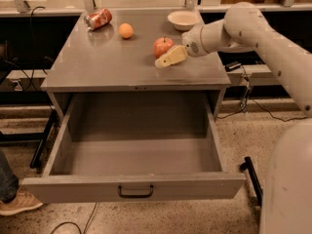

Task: Pick apple from top drawer and place on counter

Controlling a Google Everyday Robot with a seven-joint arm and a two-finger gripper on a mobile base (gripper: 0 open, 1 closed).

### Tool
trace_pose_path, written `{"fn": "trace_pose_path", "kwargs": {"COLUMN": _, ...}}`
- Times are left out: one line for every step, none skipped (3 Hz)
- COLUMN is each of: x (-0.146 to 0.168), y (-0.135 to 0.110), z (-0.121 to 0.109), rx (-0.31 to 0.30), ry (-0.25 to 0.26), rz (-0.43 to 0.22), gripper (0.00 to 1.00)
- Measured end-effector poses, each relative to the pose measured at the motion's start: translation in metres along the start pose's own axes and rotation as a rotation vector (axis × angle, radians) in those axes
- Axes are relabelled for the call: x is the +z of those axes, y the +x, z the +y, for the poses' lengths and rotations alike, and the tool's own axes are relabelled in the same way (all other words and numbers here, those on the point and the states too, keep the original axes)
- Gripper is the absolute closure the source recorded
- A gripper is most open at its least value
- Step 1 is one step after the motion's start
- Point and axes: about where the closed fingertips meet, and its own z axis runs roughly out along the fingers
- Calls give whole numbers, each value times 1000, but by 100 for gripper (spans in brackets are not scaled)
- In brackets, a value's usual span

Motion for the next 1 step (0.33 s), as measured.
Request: {"fn": "trace_pose_path", "kwargs": {"x": -46, "y": -6, "z": 13, "rx": -28, "ry": 67, "rz": 6, "gripper": 0}}
